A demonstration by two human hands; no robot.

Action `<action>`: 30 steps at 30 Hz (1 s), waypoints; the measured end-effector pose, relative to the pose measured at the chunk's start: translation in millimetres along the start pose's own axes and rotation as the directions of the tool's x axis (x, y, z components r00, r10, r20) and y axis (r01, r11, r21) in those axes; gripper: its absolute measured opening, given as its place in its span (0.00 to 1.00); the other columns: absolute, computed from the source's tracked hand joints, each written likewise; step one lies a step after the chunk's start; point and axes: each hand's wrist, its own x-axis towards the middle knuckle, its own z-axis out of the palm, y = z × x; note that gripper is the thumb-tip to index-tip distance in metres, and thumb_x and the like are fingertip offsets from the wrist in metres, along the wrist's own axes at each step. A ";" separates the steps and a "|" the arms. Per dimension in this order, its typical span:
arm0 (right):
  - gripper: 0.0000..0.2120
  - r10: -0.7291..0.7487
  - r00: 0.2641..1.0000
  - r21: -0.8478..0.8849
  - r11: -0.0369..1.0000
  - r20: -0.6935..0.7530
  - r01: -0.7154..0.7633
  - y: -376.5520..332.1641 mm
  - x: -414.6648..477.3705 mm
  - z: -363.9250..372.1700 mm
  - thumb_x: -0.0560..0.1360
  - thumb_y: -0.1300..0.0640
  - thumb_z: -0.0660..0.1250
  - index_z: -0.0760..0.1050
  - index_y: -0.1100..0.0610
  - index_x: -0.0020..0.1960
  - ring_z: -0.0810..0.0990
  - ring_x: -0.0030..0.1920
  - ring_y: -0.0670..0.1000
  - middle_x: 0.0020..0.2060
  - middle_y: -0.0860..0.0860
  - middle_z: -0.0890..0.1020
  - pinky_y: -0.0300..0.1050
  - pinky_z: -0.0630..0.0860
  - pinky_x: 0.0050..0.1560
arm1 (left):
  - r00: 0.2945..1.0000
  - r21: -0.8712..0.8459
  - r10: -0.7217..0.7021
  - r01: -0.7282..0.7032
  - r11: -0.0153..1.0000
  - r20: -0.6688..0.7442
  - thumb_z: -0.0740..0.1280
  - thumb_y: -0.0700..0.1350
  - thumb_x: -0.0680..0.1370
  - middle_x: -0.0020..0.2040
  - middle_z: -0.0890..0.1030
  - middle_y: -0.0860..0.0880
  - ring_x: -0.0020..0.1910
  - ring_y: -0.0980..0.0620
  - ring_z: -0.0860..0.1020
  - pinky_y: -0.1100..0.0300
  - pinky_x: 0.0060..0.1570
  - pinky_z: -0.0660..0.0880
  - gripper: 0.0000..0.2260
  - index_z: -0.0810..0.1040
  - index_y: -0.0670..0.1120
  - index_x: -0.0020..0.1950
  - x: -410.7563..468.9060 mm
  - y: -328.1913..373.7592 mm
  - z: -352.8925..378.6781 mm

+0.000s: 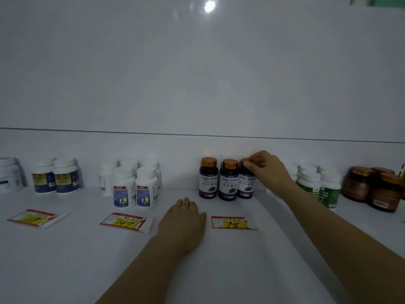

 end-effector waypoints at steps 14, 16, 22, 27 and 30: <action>0.11 -0.028 0.994 -0.332 0.941 0.101 0.061 11.6 -31.8 -110.0 0.79 0.59 0.61 0.77 0.55 0.59 0.77 0.54 0.51 0.59 0.53 0.79 0.35 0.72 0.47 | 0.984 -0.138 -0.073 0.051 0.989 -0.163 0.48 0.51 0.83 0.75 0.62 0.46 0.73 0.50 0.62 0.59 0.69 0.59 0.21 0.60 0.43 0.74 -31.9 22.3 -27.0; 0.11 -0.028 0.996 -0.353 0.934 0.086 0.057 23.5 -31.7 -134.6 0.78 0.59 0.61 0.79 0.55 0.56 0.76 0.50 0.48 0.57 0.52 0.80 0.34 0.70 0.42 | 0.980 -0.137 -0.071 0.046 0.990 -0.184 0.50 0.51 0.83 0.67 0.72 0.44 0.64 0.48 0.72 0.58 0.60 0.67 0.17 0.68 0.44 0.67 -35.0 43.0 -35.1; 0.15 -0.038 0.987 -0.411 0.906 0.154 0.099 55.1 -18.5 -158.4 0.79 0.59 0.61 0.73 0.56 0.64 0.74 0.58 0.53 0.62 0.55 0.76 0.39 0.69 0.49 | 0.987 -0.217 0.090 -0.118 0.969 -0.136 0.53 0.48 0.83 0.57 0.76 0.44 0.54 0.47 0.75 0.58 0.50 0.71 0.13 0.70 0.44 0.61 -31.8 145.9 -32.9; 0.20 -0.109 0.955 -0.428 0.876 0.276 0.224 78.9 -4.7 -144.2 0.80 0.54 0.59 0.65 0.54 0.70 0.70 0.62 0.56 0.65 0.57 0.67 0.42 0.68 0.54 | 0.978 -0.131 0.078 -0.104 0.986 -0.192 0.48 0.48 0.84 0.78 0.52 0.45 0.76 0.48 0.52 0.57 0.73 0.52 0.23 0.51 0.42 0.77 -11.3 220.7 5.8; 0.20 -0.173 0.930 -0.423 0.853 0.323 0.306 90.3 1.5 -132.0 0.81 0.52 0.57 0.65 0.54 0.71 0.69 0.63 0.57 0.65 0.57 0.67 0.47 0.68 0.63 | 0.984 -0.062 0.047 -0.059 0.996 -0.172 0.46 0.49 0.84 0.78 0.45 0.46 0.77 0.48 0.44 0.54 0.75 0.46 0.24 0.45 0.43 0.78 5.1 229.4 23.7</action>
